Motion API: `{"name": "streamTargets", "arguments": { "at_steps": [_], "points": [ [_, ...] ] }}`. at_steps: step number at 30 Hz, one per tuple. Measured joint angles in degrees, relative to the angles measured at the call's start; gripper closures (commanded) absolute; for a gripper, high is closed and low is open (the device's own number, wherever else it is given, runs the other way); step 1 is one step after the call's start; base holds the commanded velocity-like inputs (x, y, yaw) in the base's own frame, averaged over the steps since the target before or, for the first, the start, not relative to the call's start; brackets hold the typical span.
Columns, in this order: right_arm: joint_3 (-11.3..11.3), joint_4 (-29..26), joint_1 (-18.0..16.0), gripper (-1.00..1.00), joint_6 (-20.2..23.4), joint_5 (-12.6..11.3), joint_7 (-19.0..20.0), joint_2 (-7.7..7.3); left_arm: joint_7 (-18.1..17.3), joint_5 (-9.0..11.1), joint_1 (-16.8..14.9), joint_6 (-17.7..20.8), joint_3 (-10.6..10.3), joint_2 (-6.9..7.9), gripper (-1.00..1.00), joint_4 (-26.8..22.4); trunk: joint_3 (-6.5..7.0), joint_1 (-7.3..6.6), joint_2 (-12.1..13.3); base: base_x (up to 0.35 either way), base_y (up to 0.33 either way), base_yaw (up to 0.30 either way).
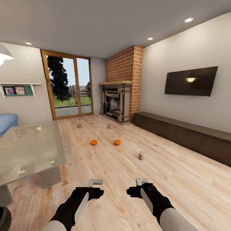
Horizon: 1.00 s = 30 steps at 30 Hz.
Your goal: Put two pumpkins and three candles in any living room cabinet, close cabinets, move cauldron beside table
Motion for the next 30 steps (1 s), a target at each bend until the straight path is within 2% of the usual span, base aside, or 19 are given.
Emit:
{"name": "streamTargets", "arguments": {
  "at_steps": [9, 13, 17, 18, 21, 25, 28, 30],
  "points": [
    [-0.16, 0.05, 0.0, -1.0, -0.01, -0.19, 0.02, 0.0, -0.21, 0.2, 0.0, -0.04, 0.33, 0.01, -1.0, -0.33, 0.6, 0.01, 0.0, 0.089, -0.03, -0.221],
    [-0.15, -0.01, 0.0, -1.0, 0.04, -2.2, 1.05, -0.07, -0.39, 0.22, 0.0, -0.04, 0.43, 0.01, -1.0, -0.53, 0.87, 0.02, 0.0, 0.005, -0.001, -0.221],
    [-0.33, -0.04, 0.0, -1.0, 0.63, -3.59, 4.42, -0.31, -0.48, 0.27, 0.0, 0.01, 0.42, 0.07, -1.0, -0.51, 1.14, 0.02, 0.0, 0.001, 0.0, -0.221],
    [-0.65, -0.07, 0.0, -1.0, 0.82, -3.83, 5.08, -0.47, -0.49, 0.28, 0.0, 0.01, 0.43, 0.08, -1.0, -0.51, 1.21, 0.02, 0.0, 0.0, 0.0, -0.217],
    [-3.72, -0.12, -0.01, -1.0, 1.14, -4.62, 5.83, -0.83, -0.51, 0.28, 0.0, 0.02, 0.45, 0.1, -1.0, -0.51, 1.43, 0.02, 0.0, 0.0, 0.0, -0.195],
    [-5.59, -0.08, -0.01, -1.0, 1.19, -4.86, 5.44, -1.45, -0.51, 0.28, 0.0, 0.02, 0.45, 0.13, -1.0, -0.51, 1.7, 0.02, 0.0, 0.0, 0.0, -0.179],
    [-6.52, -0.04, -0.04, -1.0, 1.37, -5.06, 5.01, -2.84, -0.5, 0.37, 0.01, 0.03, 0.35, 0.18, -1.0, -0.32, 1.72, 0.02, 0.01, 0.0, 0.0, -0.116],
    [-8.6, 0.06, -0.02, -1.0, 1.65, -5.47, 4.97, -4.65, -0.51, 0.39, 0.01, 0.03, 0.32, 0.19, -1.0, -0.17, 1.64, 0.02, 0.01, 0.0, 0.0, -0.11]
  ]
}}
